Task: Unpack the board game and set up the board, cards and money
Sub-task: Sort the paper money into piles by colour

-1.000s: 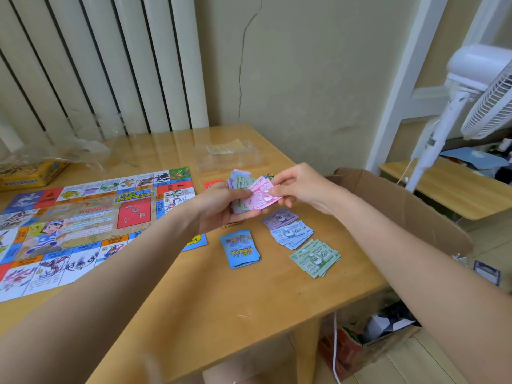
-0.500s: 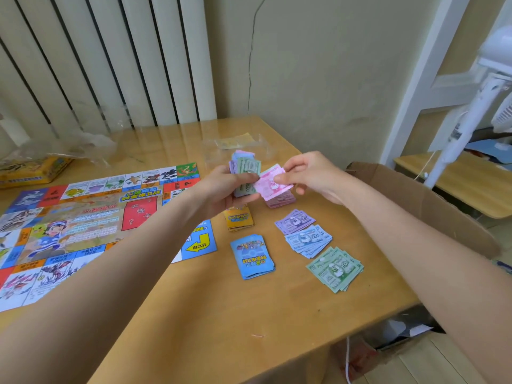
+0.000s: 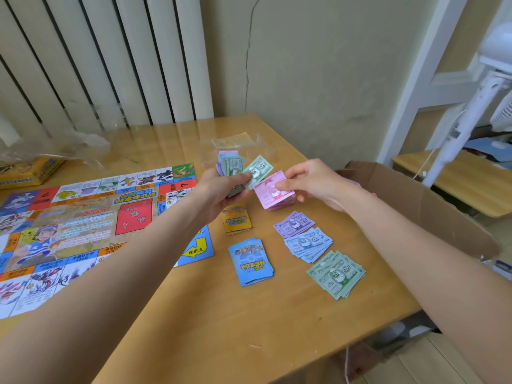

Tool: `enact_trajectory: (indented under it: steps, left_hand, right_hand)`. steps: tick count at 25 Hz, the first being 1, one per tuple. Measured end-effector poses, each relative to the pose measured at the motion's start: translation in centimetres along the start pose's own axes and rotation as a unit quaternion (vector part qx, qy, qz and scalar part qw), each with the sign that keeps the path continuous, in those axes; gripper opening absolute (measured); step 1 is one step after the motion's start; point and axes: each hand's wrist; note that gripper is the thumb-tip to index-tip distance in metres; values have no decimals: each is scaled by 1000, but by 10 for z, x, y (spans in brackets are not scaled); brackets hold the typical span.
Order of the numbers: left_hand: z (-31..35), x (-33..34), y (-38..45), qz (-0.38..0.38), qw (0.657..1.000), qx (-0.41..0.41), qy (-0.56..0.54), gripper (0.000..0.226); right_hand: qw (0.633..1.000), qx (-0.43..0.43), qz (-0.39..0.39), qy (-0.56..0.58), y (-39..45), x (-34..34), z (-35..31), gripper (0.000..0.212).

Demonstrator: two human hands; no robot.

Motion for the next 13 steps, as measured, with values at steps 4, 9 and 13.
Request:
enact_trajectory:
  steps: [4, 9, 13]
  left_hand:
    - [3, -12, 2, 15, 999, -24, -29, 12]
    - [-3, -5, 1, -2, 996, -87, -18, 13]
    - [-2, 5, 4, 8, 994, -110, 4, 16]
  right_hand:
    - [996, 34, 77, -14, 9, -13, 5, 18]
    - [986, 55, 21, -153, 17, 3, 11, 20]
    - [922, 25, -25, -385, 21, 8, 11, 53]
Point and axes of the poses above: each hand's wrist, its own y-axis towards the middle knuckle, its own x-axis out of the palm, z = x × y, and after that the axes turned 11 degrees about -x, right-handed
